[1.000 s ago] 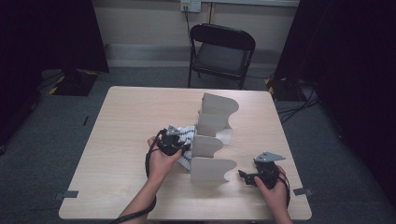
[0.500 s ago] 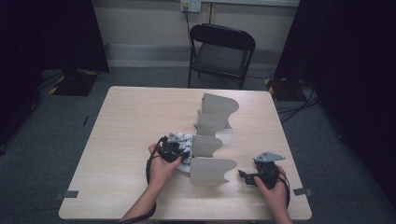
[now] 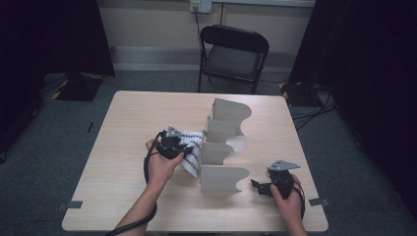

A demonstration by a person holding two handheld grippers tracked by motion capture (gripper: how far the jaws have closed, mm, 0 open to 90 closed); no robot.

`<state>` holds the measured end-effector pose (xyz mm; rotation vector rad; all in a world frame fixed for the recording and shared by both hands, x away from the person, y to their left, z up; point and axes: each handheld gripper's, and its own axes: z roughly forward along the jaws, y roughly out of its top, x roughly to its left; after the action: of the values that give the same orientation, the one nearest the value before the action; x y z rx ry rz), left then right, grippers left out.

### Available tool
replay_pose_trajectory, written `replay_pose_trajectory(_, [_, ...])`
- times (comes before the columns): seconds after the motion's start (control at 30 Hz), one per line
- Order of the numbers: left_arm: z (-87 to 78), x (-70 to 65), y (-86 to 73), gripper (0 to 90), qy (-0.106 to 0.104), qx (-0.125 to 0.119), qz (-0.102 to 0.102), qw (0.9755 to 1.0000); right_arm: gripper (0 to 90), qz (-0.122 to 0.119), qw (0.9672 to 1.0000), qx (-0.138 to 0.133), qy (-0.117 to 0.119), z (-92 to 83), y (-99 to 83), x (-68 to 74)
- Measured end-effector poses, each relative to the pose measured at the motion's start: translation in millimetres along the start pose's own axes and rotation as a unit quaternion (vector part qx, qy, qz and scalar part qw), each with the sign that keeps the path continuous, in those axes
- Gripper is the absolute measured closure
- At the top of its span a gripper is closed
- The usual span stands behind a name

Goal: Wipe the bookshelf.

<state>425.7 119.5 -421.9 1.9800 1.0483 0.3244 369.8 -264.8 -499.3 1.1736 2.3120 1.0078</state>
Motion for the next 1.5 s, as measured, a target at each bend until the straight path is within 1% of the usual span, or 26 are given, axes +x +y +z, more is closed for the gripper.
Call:
replay_pose_trajectory(0.03, [-5.4, 1.2, 5.3, 78.4, 0.001, -0.006, 0.003, 1.0000, 12.8, 0.000, 1.0000, 0.000, 0.000, 0.0, 0.0, 0.0])
replay_pose_trajectory(0.07, [-5.4, 1.2, 5.3, 78.4, 0.001, -0.006, 0.003, 1.0000, 12.8, 0.000, 1.0000, 0.000, 0.000, 0.0, 0.0, 0.0])
replay_pose_trajectory(0.1, [-13.4, 2.4, 12.9, 78.5, 0.004, -0.017, 0.005, 0.9998, 12.7, 0.000, 1.0000, 0.000, 0.000, 0.0, 0.0, 0.0])
replay_pose_trajectory(0.13, [-16.7, 2.8, 16.4, 78.5, 0.004, -0.019, 0.006, 0.9998, 12.6, 0.001, 1.0000, 0.000, -0.001, 0.1, 0.0, 0.1])
replay_pose_trajectory(0.17, [-16.7, 2.8, 16.4, 78.5, 0.004, -0.019, 0.006, 0.9998, 12.6, 0.001, 1.0000, 0.000, -0.001, 0.1, 0.0, 0.1])
replay_pose_trajectory(0.27, [-22.4, 1.7, 25.6, 78.5, 0.004, -0.030, 0.011, 0.9995, 12.2, 0.001, 1.0000, 0.001, -0.002, 0.4, 0.3, 0.3])
replay_pose_trajectory(0.37, [-22.8, -0.5, 29.1, 78.5, 0.000, -0.034, 0.010, 0.9994, 12.2, 0.001, 1.0000, 0.001, -0.002, 0.4, 0.3, 0.3])
replay_pose_trajectory(0.4, [-21.6, -3.9, 30.6, 78.5, -0.004, -0.035, 0.014, 0.9993, 12.2, 0.001, 1.0000, 0.001, -0.002, 0.4, 0.3, 0.2])
replay_pose_trajectory(0.43, [-21.6, -3.9, 30.6, 78.5, -0.004, -0.035, 0.014, 0.9993, 12.1, 0.001, 1.0000, 0.000, -0.001, 0.5, 0.3, 0.2])
replay_pose_trajectory(0.57, [-12.9, -12.1, 30.6, 78.5, -0.013, -0.030, 0.021, 0.9992, 12.0, 0.001, 1.0000, 0.000, -0.001, 0.5, 0.3, 0.2])
replay_pose_trajectory(0.7, [-3.9, -15.4, 26.4, 78.6, -0.017, -0.022, 0.021, 0.9994, 12.1, 0.001, 1.0000, 0.000, -0.001, 0.5, 0.3, 0.2])
replay_pose_trajectory(0.73, [0.4, -16.7, 22.7, 78.6, -0.019, -0.019, 0.018, 0.9995, 12.0, 0.001, 1.0000, 0.000, -0.001, 0.6, 0.3, 0.2])
replay_pose_trajectory(0.77, [0.4, -16.7, 22.7, 78.6, -0.019, -0.019, 0.018, 0.9995, 12.0, 0.001, 1.0000, 0.000, -0.001, 0.6, 0.3, 0.2])
replay_pose_trajectory(0.83, [5.7, -16.3, 16.6, 78.7, -0.020, -0.012, 0.019, 0.9995, 12.0, 0.001, 1.0000, 0.000, -0.001, 0.5, 0.3, 0.2])
replay_pose_trajectory(0.9, [7.9, -16.5, 14.1, 78.7, -0.022, -0.012, 0.018, 0.9995, 12.0, 0.001, 1.0000, 0.000, -0.001, 0.6, 0.3, 0.2])
replay_pose_trajectory(0.97, [12.7, -15.5, 8.0, 78.6, -0.024, -0.008, 0.017, 0.9995, 12.0, 0.001, 1.0000, 0.000, -0.001, 0.6, 0.3, 0.2])
replay_pose_trajectory(1.03, [16.6, -14.5, 2.8, 78.7, -0.028, -0.003, 0.013, 0.9995, 12.0, 0.001, 1.0000, 0.000, -0.001, 0.6, 0.3, 0.2])
replay_pose_trajectory(1.1, [22.3, -13.3, -3.9, 78.7, -0.029, 0.001, 0.004, 0.9996, 12.0, 0.001, 1.0000, 0.000, -0.001, 0.6, 0.3, 0.2])
replay_pose_trajectory(1.17, [23.6, -13.0, -5.3, 78.6, -0.028, 0.001, 0.003, 0.9996, 12.0, 0.001, 1.0000, 0.000, -0.001, 0.6, 0.3, 0.2])
replay_pose_trajectory(1.2, [27.1, -12.6, -8.9, 78.7, -0.030, 0.009, 0.000, 0.9995, 12.0, 0.001, 1.0000, 0.001, -0.001, 0.5, 0.3, 0.3])
replay_pose_trajectory(1.27, [30.3, -13.2, -11.5, 78.6, -0.030, 0.009, -0.004, 0.9995, 12.0, 0.001, 1.0000, 0.000, -0.001, 0.6, 0.3, 0.2])
replay_pose_trajectory(1.3, [32.2, -13.1, -13.4, 78.6, -0.030, 0.013, -0.001, 0.9994, 12.0, 0.001, 1.0000, 0.000, -0.001, 0.6, 0.3, 0.2])
replay_pose_trajectory(1.43, [40.8, -13.6, -22.3, 78.6, -0.029, 0.025, -0.005, 0.9992, 12.0, 0.001, 1.0000, 0.001, -0.001, 0.5, 0.3, 0.3])
replay_pose_trajectory(1.5, [45.4, -13.3, -27.1, 78.6, -0.032, 0.030, -0.006, 0.9990, 12.0, 0.001, 1.0000, 0.000, -0.001, 0.5, 0.2, 0.4])
